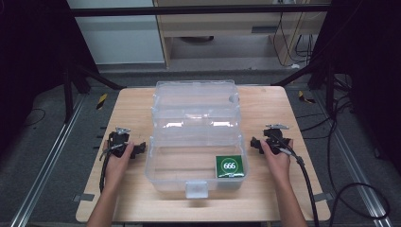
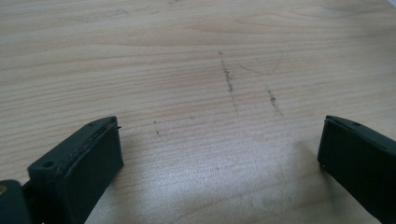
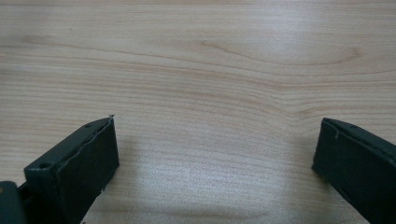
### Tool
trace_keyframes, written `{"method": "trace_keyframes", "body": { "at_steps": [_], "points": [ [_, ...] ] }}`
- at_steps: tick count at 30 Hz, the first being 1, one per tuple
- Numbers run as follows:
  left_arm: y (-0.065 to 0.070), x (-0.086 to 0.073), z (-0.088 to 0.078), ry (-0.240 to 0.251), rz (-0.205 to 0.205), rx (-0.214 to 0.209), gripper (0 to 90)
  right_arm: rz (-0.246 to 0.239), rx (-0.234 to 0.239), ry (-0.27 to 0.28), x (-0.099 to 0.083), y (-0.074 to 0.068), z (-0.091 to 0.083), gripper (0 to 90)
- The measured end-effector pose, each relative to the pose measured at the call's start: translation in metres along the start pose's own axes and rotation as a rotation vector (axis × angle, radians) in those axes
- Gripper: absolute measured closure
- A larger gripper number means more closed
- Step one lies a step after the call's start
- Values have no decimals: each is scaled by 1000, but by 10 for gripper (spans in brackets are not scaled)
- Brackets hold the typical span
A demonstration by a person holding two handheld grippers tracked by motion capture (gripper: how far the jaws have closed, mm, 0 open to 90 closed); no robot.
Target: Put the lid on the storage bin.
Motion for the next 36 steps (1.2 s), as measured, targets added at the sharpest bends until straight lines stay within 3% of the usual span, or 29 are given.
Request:
{"method": "trace_keyframes", "body": {
  "at_steps": [1, 6, 9, 10, 11, 12, 13, 14, 15, 16, 17, 18, 23, 26, 29, 30, 31, 33, 34, 36],
  "points": [
    [-1, -1, -1, 8, 22, -28, 0, -9, 10, -4, -1, 0, -1, 3],
    [0, -2, -2, 7, 41, -48, 0, -48, 44, -17, -1, 2, -2, 3],
    [3, 0, -9, 11, 106, -50, 47, -106, 60, -59, 0, 6, -5, 32],
    [2, 5, -20, 40, 142, -38, 25, -190, 20, -47, 3, 8, -13, 84],
    [2, 5, -20, 40, 142, -38, 28, -190, 20, -47, 3, 8, -13, 84],
    [2, 9, -26, 58, 161, -42, 30, -320, -32, -36, 8, 13, -23, 98],
    [2, 12, -34, 73, 174, -45, 30, -320, -32, -36, 8, 13, -23, 98],
    [1, 15, -43, 84, 192, -41, 20, -434, -56, -45, 16, 16, -39, 121],
    [2, 16, -48, 88, 210, -46, 20, -434, -56, -45, 16, 16, -39, 121],
    [3, 19, -56, 95, 233, -57, 23, -464, -65, -52, 18, 16, -46, 134],
    [6, 24, -72, 102, 251, -87, 23, -517, -51, -63, 24, 11, -63, 131],
    [6, 24, -72, 102, 251, -87, 23, -517, -51, -63, 24, 11, -63, 131],
    [16, 38, -109, 90, 336, -160, 29, -649, 4, -40, 45, -13, -106, 144],
    [27, 44, -126, 85, 372, -217, 35, -726, 64, -47, 63, -34, -134, 168],
    [43, 53, -147, 86, 465, -242, 34, -758, 94, -34, 72, -46, -148, 182],
    [58, 59, -162, 107, 505, -283, 31, -787, 133, -10, 80, -59, -162, 223],
    [58, 59, -162, 107, 505, -283, 29, -787, 133, -10, 80, -59, -162, 223],
    [82, 65, -177, 121, 546, -343, 30, -835, 184, 5, 90, -80, -179, 274],
    [82, 65, -177, 121, 546, -343, 30, -853, 199, 2, 92, -86, -182, 293],
    [95, 66, -182, 107, 595, -369, 30, -878, 212, -1, 93, -92, -185, 325]
  ]
}}
Point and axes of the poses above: each handheld gripper's, and its own axes: z roughly forward along the jaws, x roughly out of its top, y roughly to its right, the point moved 7 cm from there along z, roughly forward along the jaws, and after that the axes turned 13 degrees about z, right-handed, at the moved point
